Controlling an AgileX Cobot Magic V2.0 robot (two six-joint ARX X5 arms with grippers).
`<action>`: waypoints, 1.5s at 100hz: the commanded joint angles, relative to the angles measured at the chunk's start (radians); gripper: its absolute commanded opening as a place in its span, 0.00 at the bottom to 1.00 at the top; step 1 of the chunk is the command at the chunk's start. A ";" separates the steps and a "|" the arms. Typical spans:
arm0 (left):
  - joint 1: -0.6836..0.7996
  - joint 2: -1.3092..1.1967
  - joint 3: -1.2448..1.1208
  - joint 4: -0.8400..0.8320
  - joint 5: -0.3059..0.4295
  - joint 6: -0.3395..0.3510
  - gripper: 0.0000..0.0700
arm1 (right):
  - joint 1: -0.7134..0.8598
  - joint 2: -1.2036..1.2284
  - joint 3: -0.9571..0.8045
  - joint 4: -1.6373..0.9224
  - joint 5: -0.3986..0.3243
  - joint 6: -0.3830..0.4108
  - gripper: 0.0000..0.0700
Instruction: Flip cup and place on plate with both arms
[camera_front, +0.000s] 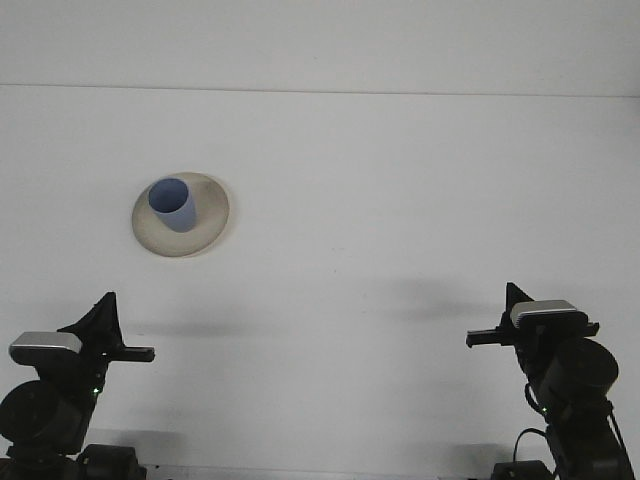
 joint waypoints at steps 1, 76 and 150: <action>0.000 -0.029 -0.043 0.066 0.001 0.012 0.02 | 0.002 0.000 0.006 0.012 0.000 -0.004 0.00; 0.000 -0.216 -0.451 0.447 0.054 0.019 0.02 | 0.002 0.000 0.006 0.016 0.000 -0.004 0.00; 0.000 -0.216 -0.531 0.571 0.054 0.012 0.02 | 0.002 0.000 0.006 0.016 0.000 -0.004 0.00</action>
